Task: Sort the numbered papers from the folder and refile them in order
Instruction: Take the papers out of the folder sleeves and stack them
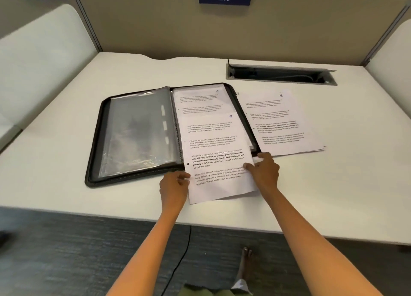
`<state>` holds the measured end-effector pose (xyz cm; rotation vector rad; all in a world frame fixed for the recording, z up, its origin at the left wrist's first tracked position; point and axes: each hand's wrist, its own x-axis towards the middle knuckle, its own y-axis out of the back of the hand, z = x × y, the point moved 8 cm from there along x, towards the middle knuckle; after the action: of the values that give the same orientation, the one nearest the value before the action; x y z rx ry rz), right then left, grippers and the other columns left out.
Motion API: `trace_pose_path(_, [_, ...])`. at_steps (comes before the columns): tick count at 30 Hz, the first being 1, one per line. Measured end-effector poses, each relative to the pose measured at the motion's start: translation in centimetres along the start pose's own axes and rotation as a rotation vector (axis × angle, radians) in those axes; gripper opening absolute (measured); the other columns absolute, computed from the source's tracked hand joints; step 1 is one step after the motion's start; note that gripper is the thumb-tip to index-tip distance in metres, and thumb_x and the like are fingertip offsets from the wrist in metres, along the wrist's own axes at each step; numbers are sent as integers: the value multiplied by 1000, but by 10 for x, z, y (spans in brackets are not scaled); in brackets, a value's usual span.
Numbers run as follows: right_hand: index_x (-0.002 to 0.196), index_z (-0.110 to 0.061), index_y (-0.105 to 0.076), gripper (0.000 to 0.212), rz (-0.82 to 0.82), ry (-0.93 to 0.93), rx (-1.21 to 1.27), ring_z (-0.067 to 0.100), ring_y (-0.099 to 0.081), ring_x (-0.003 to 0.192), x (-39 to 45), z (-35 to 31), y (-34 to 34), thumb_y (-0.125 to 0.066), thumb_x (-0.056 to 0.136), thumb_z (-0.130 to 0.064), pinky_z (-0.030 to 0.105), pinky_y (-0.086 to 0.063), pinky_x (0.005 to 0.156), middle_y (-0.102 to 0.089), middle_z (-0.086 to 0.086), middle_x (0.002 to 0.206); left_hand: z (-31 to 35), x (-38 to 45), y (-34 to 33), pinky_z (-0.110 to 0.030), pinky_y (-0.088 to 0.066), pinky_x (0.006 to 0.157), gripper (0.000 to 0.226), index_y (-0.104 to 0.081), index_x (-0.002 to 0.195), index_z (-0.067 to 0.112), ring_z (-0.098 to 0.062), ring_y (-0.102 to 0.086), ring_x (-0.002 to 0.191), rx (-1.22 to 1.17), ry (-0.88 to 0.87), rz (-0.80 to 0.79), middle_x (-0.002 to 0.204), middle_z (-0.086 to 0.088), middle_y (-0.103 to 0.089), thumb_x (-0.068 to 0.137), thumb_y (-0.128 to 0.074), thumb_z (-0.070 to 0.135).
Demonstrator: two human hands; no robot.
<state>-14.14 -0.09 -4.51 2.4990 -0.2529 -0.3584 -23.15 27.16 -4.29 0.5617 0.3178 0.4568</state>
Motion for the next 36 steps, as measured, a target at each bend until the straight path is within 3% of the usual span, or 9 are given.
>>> trace_pose_path(4, [105, -5, -66, 37, 49, -45, 66, 27, -61, 99, -7, 13, 15, -80, 73, -18, 32, -46, 80, -65, 5, 100, -7, -14, -3, -35, -54, 80, 17, -68, 81, 19, -19, -65, 83, -158, 77, -91, 85, -2, -68, 82, -65, 2])
trace_pose_path(9, [79, 1, -68, 20, 7, -44, 152, 29, -62, 78, -14, 26, 33, -79, 74, -14, 34, -45, 68, -70, 16, 85, -4, -26, -8, -37, -54, 85, 13, -67, 82, 21, -20, -66, 85, -240, 90, -98, 87, 1, -69, 84, -67, 8])
trace_pose_path(12, [81, -1, -70, 18, -10, -56, 243, 31, -64, 82, -20, 37, 44, -81, 72, -11, 39, -51, 78, -70, 14, 87, -2, -30, -10, -33, -52, 86, 9, -69, 86, 18, -18, -66, 89, -278, 102, -96, 91, 0, -69, 85, -67, 9])
trace_pose_path(15, [93, -4, -73, 31, -41, -111, 314, 31, -66, 89, -26, 57, 53, -85, 66, -13, 40, -54, 85, -71, 11, 96, -5, -35, -14, -27, -54, 80, 10, -71, 89, 14, -16, -66, 85, -374, 171, -94, 95, -3, -70, 84, -67, 6])
trace_pose_path(21, [74, -11, -73, 13, -63, -122, 386, 34, -67, 82, -45, 83, 73, -81, 67, -4, 39, -53, 77, -72, 13, 83, -2, -55, -24, -12, -53, 63, 13, -71, 90, 9, -10, -69, 70, -449, 204, -131, 88, 1, -70, 83, -66, -1])
trace_pose_path(27, [74, -13, -75, 13, -57, -112, 413, 29, -66, 77, -49, 91, 97, -82, 66, -6, 38, -52, 76, -73, 9, 80, 5, -75, -33, -9, -51, 63, 13, -73, 88, 12, -10, -71, 72, -458, 167, -175, 88, 3, -72, 82, -68, 2])
trace_pose_path(32, [77, -14, -75, 14, -19, -78, 420, 28, -65, 77, -52, 93, 126, -83, 66, -8, 36, -50, 74, -73, 9, 82, 20, -91, -42, -21, -54, 77, 12, -74, 90, 14, -11, -70, 77, -453, 129, -200, 90, 2, -73, 82, -69, 6])
trace_pose_path(36, [82, -12, -75, 17, 36, -69, 485, 28, -66, 78, -53, 96, 153, -82, 67, -8, 35, -52, 77, -74, 9, 84, 41, -97, -52, -16, -54, 73, 14, -74, 94, 13, -11, -70, 80, -499, 87, -216, 91, 2, -73, 81, -71, 8])
